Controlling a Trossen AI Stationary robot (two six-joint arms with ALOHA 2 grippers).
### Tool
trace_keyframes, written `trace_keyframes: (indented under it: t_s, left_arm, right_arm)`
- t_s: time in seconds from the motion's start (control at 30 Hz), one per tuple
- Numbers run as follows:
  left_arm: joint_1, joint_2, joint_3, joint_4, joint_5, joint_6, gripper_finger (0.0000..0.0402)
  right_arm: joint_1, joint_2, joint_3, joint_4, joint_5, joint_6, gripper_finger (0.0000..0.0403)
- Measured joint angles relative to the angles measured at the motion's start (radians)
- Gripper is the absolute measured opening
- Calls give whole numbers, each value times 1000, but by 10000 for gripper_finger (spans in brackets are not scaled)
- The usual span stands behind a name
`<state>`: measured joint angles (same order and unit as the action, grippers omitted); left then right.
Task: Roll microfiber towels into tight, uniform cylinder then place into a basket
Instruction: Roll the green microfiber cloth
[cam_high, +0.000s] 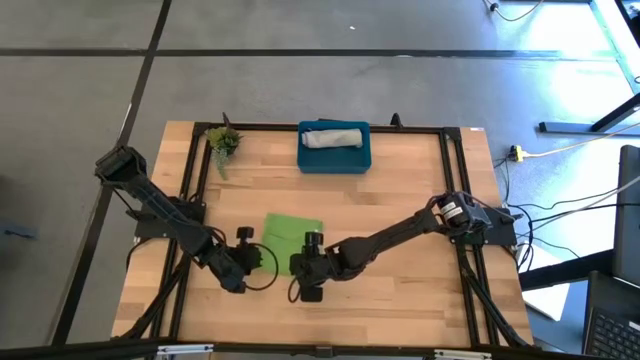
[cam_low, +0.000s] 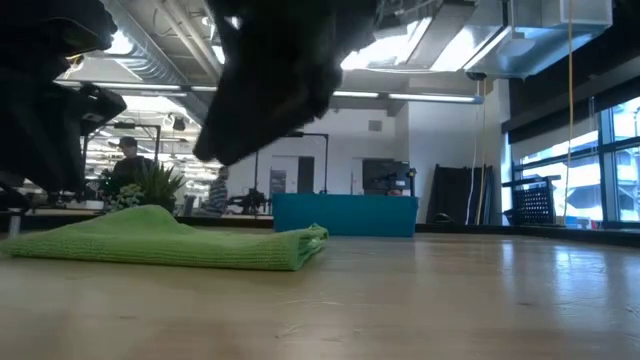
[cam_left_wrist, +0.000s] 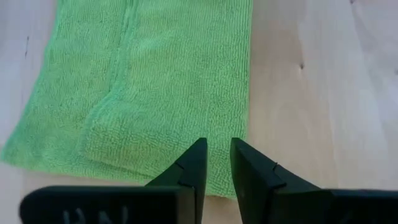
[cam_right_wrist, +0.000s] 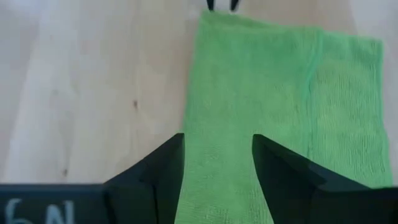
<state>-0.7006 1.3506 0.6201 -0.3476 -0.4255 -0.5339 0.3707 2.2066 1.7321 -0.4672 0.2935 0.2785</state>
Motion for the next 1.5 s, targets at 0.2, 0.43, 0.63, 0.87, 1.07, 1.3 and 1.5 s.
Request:
trace_keyframes:
  t_s: [0.2,0.43,0.63,0.87,1.07,1.3,1.5]
  left_arm:
    - [0,0,0,0,-2,15,90]
    - [1,-1,1,3,-49,21,118]
    - [-35,5,-2,14,41,21,116]
    - [-60,6,-8,20,26,17,115]
    - [-59,6,-8,27,26,12,115]
    - [-59,6,-8,27,25,-7,115]
    - [-59,6,-8,27,26,-13,115]
  right_arm:
    - [18,0,46,-32,0,-28,189]
    - [29,0,51,-34,0,-33,189]
    - [55,-1,-27,18,2,-54,189]
    - [65,-1,-170,209,2,-121,189]
    - [65,-1,-269,252,42,-125,189]
    - [66,-6,-329,344,80,-125,184]
    - [62,-5,-330,342,102,-122,121]
